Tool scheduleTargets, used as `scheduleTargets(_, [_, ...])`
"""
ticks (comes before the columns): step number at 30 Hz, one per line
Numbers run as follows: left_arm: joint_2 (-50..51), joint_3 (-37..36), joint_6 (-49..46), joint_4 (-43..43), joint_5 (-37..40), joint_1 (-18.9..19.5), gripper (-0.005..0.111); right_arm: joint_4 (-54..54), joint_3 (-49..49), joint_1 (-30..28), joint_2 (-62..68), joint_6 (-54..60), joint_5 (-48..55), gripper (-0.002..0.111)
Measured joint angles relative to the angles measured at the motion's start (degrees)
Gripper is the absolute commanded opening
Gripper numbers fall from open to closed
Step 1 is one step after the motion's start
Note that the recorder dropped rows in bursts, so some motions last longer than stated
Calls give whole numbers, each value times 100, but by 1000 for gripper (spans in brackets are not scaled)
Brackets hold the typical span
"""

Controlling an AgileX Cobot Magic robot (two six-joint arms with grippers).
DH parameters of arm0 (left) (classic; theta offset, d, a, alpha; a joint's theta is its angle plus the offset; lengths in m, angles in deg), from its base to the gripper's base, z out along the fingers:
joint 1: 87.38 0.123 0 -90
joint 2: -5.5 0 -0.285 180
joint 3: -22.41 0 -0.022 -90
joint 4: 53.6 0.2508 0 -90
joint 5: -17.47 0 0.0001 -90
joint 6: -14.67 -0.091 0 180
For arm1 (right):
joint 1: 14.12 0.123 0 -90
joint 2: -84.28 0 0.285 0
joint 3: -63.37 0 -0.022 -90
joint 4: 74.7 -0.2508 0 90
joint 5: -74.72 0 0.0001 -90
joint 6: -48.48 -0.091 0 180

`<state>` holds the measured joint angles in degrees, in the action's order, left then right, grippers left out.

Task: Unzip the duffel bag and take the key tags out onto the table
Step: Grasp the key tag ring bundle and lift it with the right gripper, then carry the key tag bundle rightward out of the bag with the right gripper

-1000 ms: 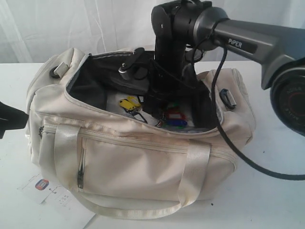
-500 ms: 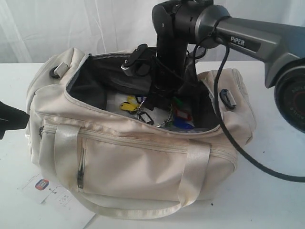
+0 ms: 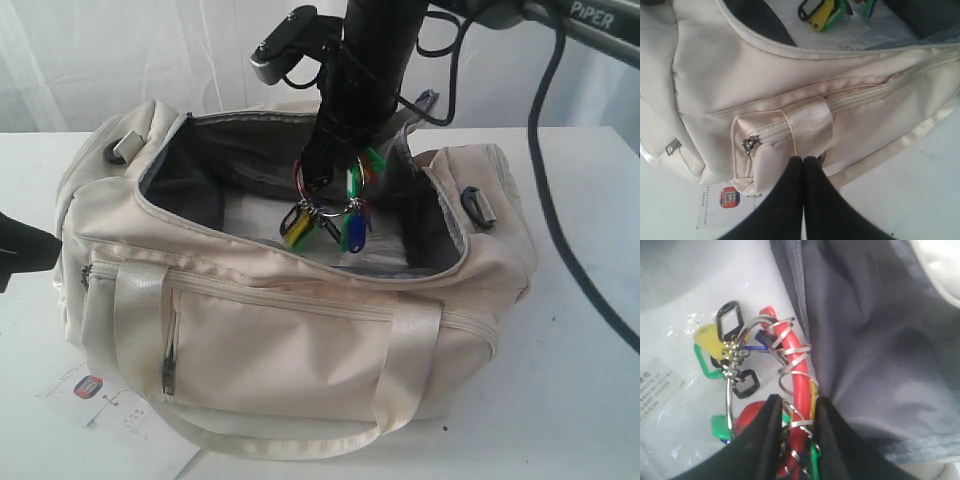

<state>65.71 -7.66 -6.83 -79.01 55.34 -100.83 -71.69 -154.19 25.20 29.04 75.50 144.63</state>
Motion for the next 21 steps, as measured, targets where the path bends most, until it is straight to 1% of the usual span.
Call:
scheduleTargets(3, [0,0,0,-9,0,0,0,-234,0,0,-124,-56,0,0])
scheduleTargets(9, [0,0,-13,-13,0,0,0,-1129,0,0,-449,-115,10,0])
scheduleTargets(16, [0,0,-62,-13,-67,0,0,-1235,232,0,-1235,-366,21,0])
scheduleTargets(21, [0,0,-86,-13,-134,0,0,-1285,772,0,-2165,-596,21,0])
